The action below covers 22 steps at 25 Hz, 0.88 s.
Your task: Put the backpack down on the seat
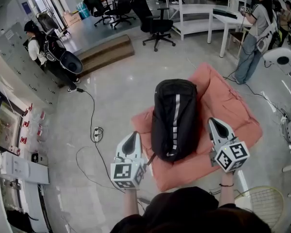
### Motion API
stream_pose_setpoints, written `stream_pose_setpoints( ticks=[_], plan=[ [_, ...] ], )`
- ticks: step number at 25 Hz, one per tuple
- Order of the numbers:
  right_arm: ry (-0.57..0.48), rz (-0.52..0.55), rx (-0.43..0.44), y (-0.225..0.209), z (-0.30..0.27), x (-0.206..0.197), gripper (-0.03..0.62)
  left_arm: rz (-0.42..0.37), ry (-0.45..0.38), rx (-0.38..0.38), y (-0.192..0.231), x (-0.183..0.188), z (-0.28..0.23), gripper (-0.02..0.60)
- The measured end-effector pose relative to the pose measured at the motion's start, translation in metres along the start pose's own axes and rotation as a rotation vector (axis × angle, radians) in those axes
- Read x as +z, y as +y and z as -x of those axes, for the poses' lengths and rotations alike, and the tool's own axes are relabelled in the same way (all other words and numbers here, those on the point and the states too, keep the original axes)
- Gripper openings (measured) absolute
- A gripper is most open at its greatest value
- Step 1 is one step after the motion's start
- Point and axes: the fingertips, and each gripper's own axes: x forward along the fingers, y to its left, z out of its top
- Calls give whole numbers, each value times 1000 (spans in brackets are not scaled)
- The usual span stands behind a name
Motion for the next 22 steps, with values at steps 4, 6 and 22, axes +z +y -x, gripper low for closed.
stream_pose_setpoints(
  ticks=[4, 6, 22],
  plan=[
    [2, -7, -2, -1, 2, -3, 12, -2, -5, 10, 2, 2, 3, 14],
    [3, -8, 1, -1, 2, -4, 12, -6, -4, 15, 2, 2, 4, 14],
    [-16, -19, -14, -5, 10, -5, 12, 13, -14, 40, 7, 0, 17, 14]
  ],
)
